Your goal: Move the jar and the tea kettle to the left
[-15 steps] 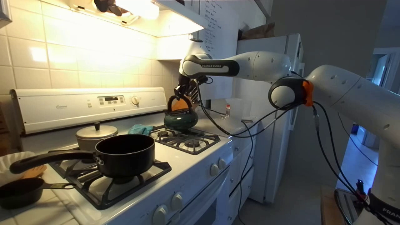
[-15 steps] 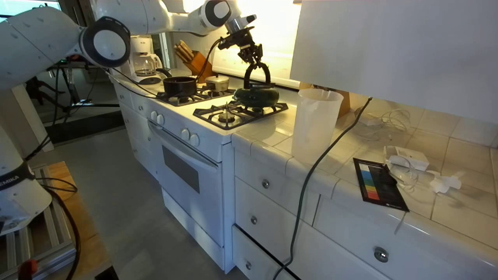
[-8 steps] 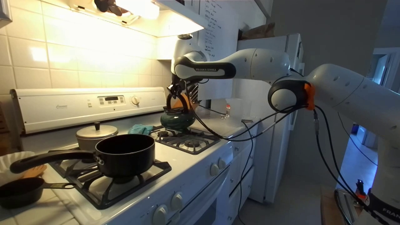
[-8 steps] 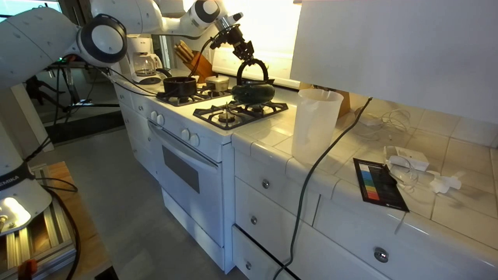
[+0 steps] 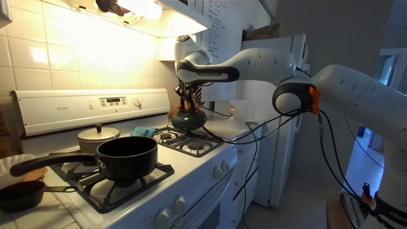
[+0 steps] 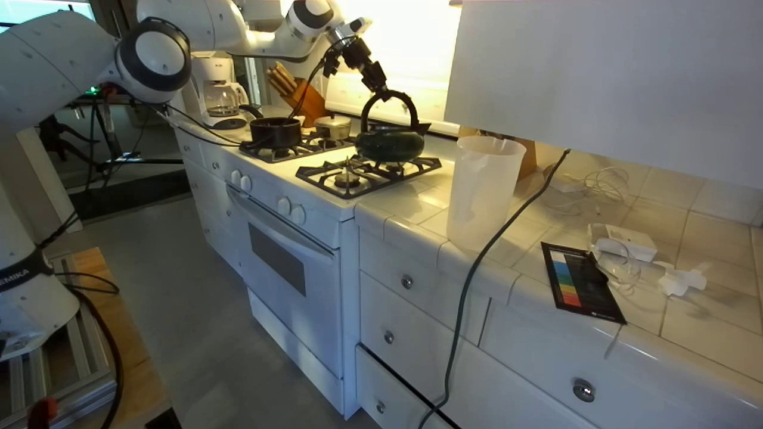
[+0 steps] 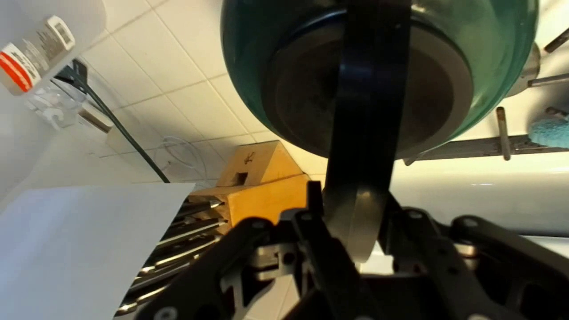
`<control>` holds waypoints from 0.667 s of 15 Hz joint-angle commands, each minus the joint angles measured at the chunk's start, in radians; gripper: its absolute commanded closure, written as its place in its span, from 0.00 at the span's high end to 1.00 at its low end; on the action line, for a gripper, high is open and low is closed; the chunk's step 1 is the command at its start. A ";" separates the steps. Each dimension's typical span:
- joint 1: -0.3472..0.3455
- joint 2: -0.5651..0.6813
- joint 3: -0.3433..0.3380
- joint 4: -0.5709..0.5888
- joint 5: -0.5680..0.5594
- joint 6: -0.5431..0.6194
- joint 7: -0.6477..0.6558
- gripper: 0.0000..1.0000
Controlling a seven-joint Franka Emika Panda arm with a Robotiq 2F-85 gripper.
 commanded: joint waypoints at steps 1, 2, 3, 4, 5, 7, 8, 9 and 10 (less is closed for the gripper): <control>0.042 -0.022 -0.057 0.038 -0.082 -0.087 0.145 0.07; 0.050 -0.021 -0.064 0.038 -0.095 -0.101 0.178 0.07; 0.052 -0.019 -0.063 0.039 -0.103 -0.084 0.182 0.07; 0.035 -0.015 -0.031 0.039 -0.090 -0.010 0.112 0.07; 0.029 -0.009 -0.011 0.040 -0.077 0.020 0.075 0.07; 0.025 0.024 0.009 0.042 -0.048 -0.040 0.111 0.30; 0.024 0.028 0.012 0.043 -0.047 -0.026 0.105 0.30; 0.024 0.030 0.013 0.044 -0.047 -0.021 0.102 0.30; 0.024 0.032 0.013 0.044 -0.047 -0.021 0.100 0.30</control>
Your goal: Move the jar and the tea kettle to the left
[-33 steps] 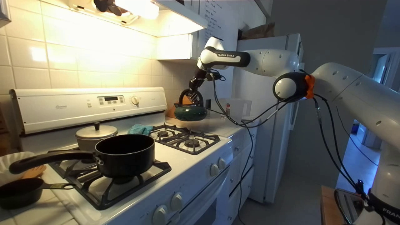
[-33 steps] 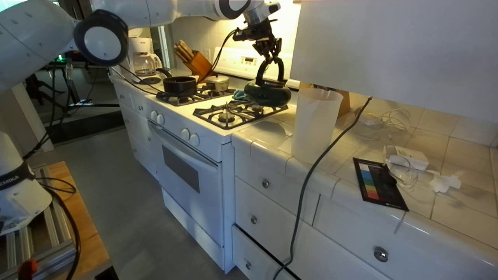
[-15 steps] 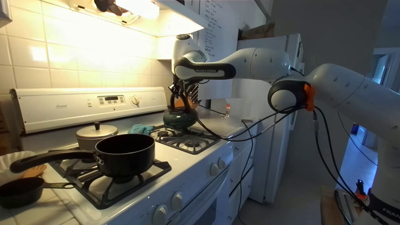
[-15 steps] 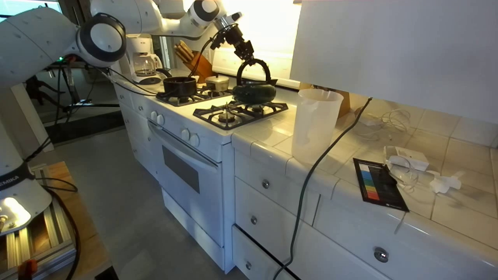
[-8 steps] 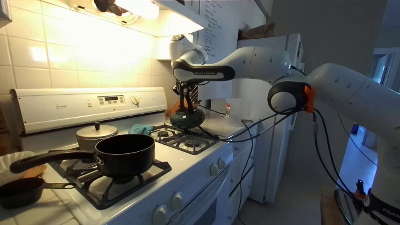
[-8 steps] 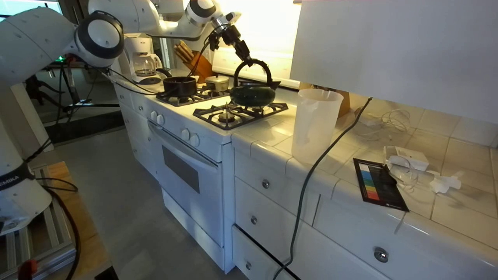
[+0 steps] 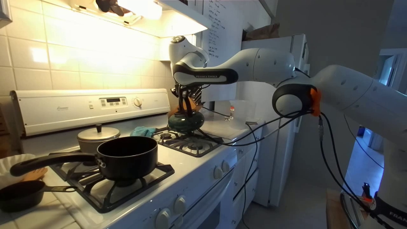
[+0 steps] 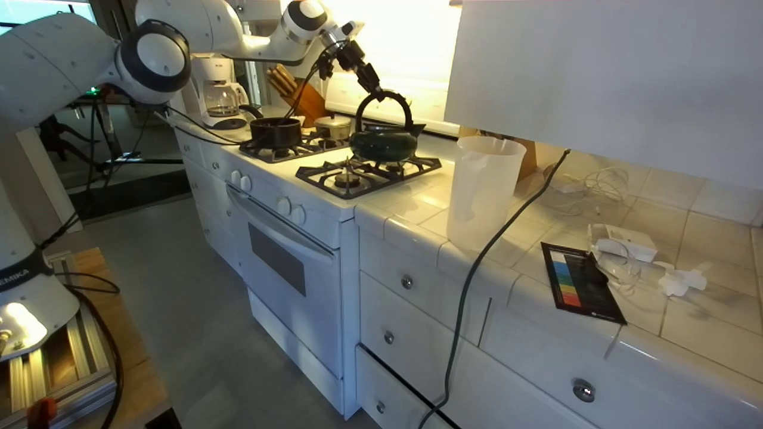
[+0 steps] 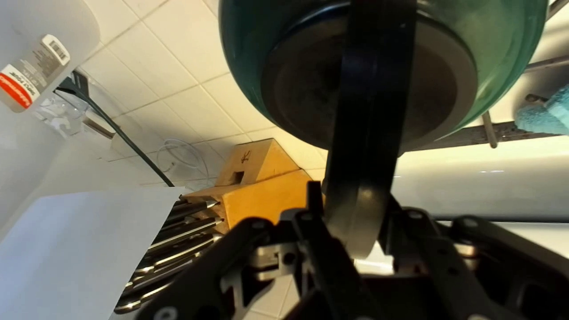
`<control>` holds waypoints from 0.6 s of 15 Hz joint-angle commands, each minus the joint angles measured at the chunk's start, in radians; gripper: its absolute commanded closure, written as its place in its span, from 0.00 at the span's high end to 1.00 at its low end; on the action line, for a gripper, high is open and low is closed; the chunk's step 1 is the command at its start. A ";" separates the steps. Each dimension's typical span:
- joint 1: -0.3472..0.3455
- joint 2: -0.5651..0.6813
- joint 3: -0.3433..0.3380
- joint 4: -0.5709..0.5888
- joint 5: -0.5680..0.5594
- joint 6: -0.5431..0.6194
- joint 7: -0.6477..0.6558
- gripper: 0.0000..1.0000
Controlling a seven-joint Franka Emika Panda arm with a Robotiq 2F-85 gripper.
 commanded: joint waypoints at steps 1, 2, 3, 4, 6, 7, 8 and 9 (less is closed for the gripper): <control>-0.013 0.022 0.016 0.044 -0.008 -0.019 -0.007 0.30; -0.014 0.022 0.016 0.044 -0.008 -0.018 -0.008 0.07; -0.020 0.035 0.013 0.069 -0.009 -0.044 0.013 0.07; -0.027 0.043 0.008 0.079 -0.011 -0.063 0.054 0.07; -0.027 -0.010 -0.017 0.006 -0.025 -0.057 0.176 0.07; -0.038 -0.014 -0.018 0.005 -0.023 -0.064 0.217 0.07; -0.044 -0.015 -0.024 0.005 -0.028 -0.075 0.258 0.07; -0.053 -0.018 -0.029 0.004 -0.032 -0.083 0.294 0.07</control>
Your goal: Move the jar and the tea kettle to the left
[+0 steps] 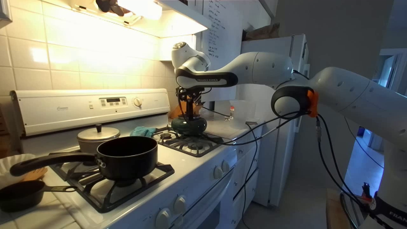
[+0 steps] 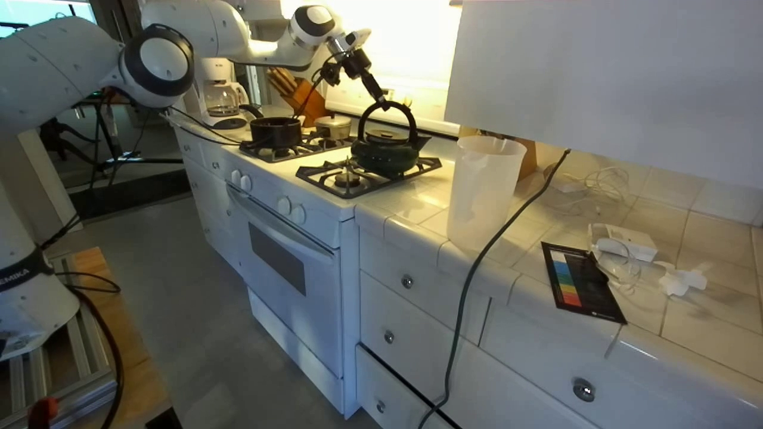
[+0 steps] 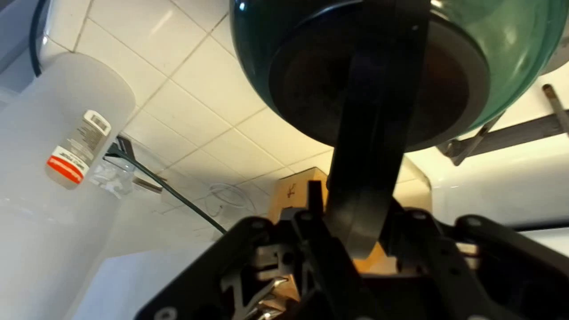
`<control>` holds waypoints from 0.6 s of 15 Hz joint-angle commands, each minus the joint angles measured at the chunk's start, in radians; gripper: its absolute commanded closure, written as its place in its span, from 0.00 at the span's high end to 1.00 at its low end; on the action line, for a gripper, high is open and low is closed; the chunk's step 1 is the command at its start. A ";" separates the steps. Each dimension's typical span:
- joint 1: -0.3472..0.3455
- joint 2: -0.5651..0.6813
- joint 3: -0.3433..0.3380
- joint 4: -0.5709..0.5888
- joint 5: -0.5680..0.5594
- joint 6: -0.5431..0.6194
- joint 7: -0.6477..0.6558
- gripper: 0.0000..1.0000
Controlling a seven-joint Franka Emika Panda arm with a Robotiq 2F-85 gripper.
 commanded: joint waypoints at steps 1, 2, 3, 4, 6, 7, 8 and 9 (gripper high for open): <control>-0.022 -0.041 -0.038 -0.001 -0.035 -0.030 0.132 0.07; -0.031 -0.041 -0.045 0.006 -0.039 -0.041 0.162 0.07; -0.040 -0.041 -0.052 0.018 -0.043 -0.058 0.190 0.07; -0.047 -0.046 -0.059 0.019 -0.046 -0.074 0.218 0.07; -0.059 -0.059 -0.076 0.015 -0.054 -0.110 0.273 0.07; -0.063 -0.066 -0.086 0.011 -0.059 -0.127 0.299 0.07; -0.066 -0.072 -0.096 0.010 -0.067 -0.148 0.322 0.07; -0.067 -0.077 -0.106 0.010 -0.074 -0.171 0.347 0.07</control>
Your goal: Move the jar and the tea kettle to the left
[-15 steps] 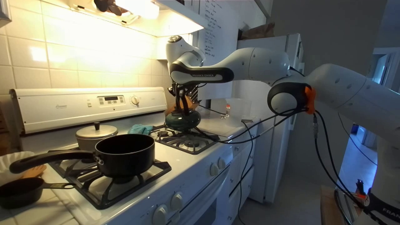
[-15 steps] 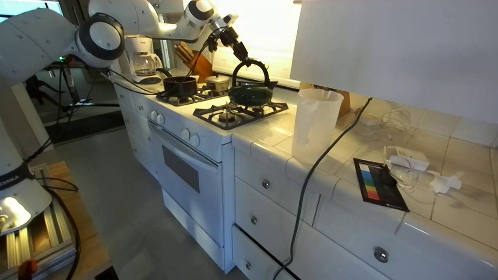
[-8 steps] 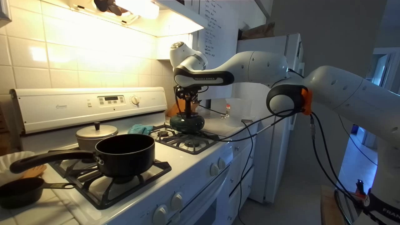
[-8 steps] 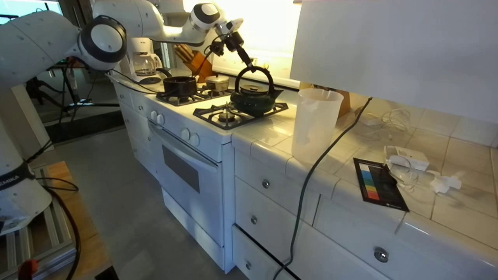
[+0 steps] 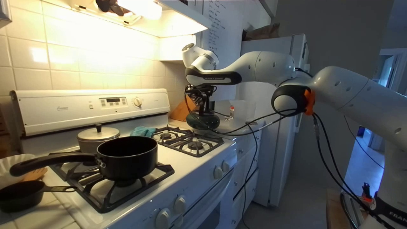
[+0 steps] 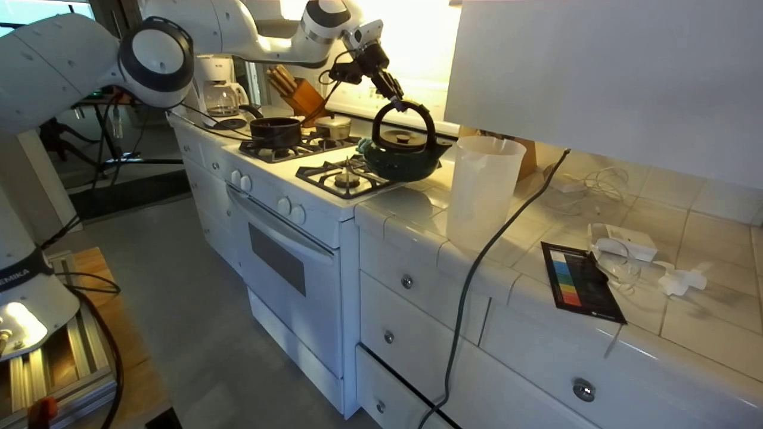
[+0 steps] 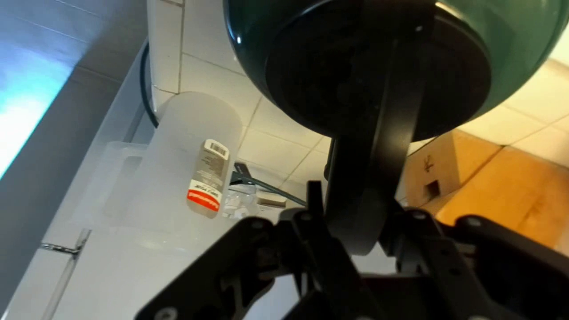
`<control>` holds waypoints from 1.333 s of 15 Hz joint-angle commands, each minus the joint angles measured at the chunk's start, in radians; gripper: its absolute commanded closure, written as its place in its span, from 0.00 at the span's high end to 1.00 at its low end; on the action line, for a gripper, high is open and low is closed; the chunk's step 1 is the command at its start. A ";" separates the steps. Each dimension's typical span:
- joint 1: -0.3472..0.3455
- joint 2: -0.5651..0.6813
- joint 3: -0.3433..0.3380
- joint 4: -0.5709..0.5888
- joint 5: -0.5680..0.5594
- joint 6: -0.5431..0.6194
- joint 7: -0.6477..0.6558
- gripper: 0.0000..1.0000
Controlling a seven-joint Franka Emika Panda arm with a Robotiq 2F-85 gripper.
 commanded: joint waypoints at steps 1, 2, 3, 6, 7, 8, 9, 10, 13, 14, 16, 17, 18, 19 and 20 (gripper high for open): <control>0.006 -0.061 -0.046 0.011 -0.078 -0.081 0.091 0.07; 0.006 -0.063 -0.054 0.011 -0.088 -0.103 0.117 0.07; 0.008 -0.063 -0.062 0.010 -0.098 -0.126 0.142 0.07; 0.014 -0.058 -0.081 0.010 -0.136 -0.212 0.207 0.07; 0.013 -0.053 -0.083 0.013 -0.144 -0.246 0.222 0.07; 0.011 -0.048 -0.085 0.018 -0.154 -0.282 0.234 0.07; 0.006 -0.040 -0.086 0.023 -0.165 -0.313 0.237 0.07; 0.002 -0.031 -0.087 0.028 -0.176 -0.340 0.230 0.07; -0.008 -0.005 -0.092 0.040 -0.213 -0.383 0.196 0.07; -0.010 0.002 -0.094 0.040 -0.225 -0.384 0.187 0.07; -0.017 0.020 -0.104 0.042 -0.250 -0.377 0.175 0.07; -0.021 0.030 -0.108 0.041 -0.262 -0.368 0.171 0.07; -0.024 0.039 -0.111 0.041 -0.274 -0.364 0.171 0.07; -0.028 0.047 -0.112 0.042 -0.284 -0.359 0.172 0.07; -0.029 0.054 -0.116 0.042 -0.299 -0.355 0.178 0.07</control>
